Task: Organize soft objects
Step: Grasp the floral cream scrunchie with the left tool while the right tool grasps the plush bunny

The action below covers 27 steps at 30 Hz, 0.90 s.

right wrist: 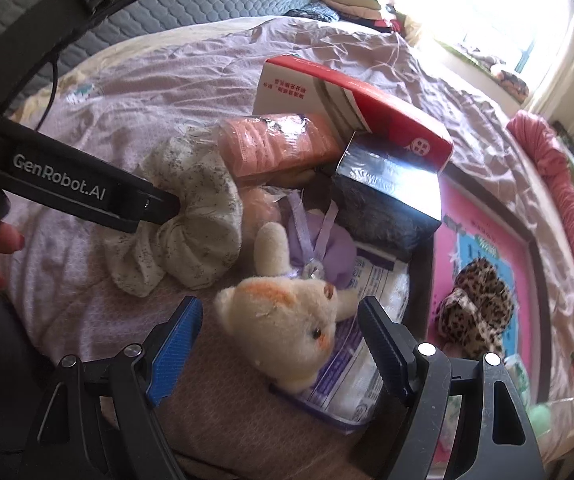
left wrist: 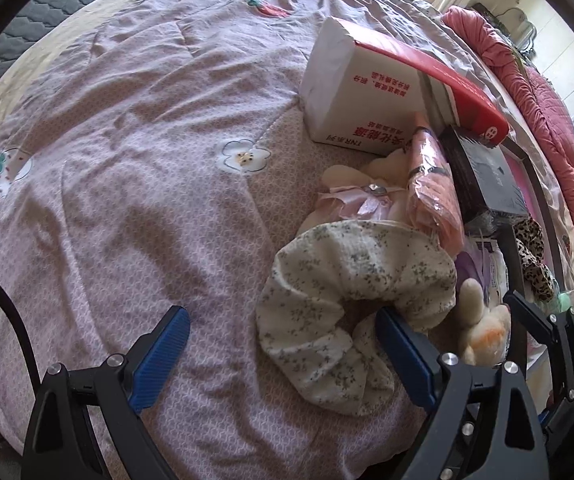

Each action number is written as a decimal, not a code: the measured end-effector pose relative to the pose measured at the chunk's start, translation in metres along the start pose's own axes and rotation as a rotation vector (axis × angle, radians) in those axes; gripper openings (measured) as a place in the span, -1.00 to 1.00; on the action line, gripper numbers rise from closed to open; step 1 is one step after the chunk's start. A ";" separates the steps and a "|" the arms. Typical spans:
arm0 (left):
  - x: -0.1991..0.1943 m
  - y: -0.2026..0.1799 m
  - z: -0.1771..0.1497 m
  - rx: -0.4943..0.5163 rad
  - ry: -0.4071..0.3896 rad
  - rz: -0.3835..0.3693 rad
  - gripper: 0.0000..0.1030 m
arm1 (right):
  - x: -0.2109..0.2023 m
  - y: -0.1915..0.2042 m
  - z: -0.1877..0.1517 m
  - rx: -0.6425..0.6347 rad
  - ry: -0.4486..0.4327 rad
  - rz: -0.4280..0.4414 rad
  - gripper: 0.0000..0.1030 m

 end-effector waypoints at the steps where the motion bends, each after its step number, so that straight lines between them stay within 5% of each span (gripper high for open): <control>1: 0.000 0.000 0.000 0.001 -0.001 -0.002 0.82 | 0.003 0.000 0.000 -0.004 0.004 -0.002 0.57; 9: 0.009 -0.002 0.006 -0.018 0.003 -0.036 0.67 | 0.013 -0.014 0.000 0.040 0.011 -0.015 0.24; 20: 0.010 -0.003 0.003 -0.064 0.004 -0.095 -0.29 | -0.002 -0.023 0.003 0.120 -0.027 0.027 -0.11; 27: 0.005 -0.002 -0.002 -0.064 0.001 -0.150 -0.85 | -0.007 -0.031 0.001 0.224 -0.027 0.089 -0.12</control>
Point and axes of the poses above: each gripper's, at about its wrist camera, not at the fingertips, and x roughly the way its jaws point, y to its left, z to its top, the point moved 5 cm from there along x, roughly the way its jaws point, and after that the axes turned 11 degrees about -y, right-handed, at the moved point
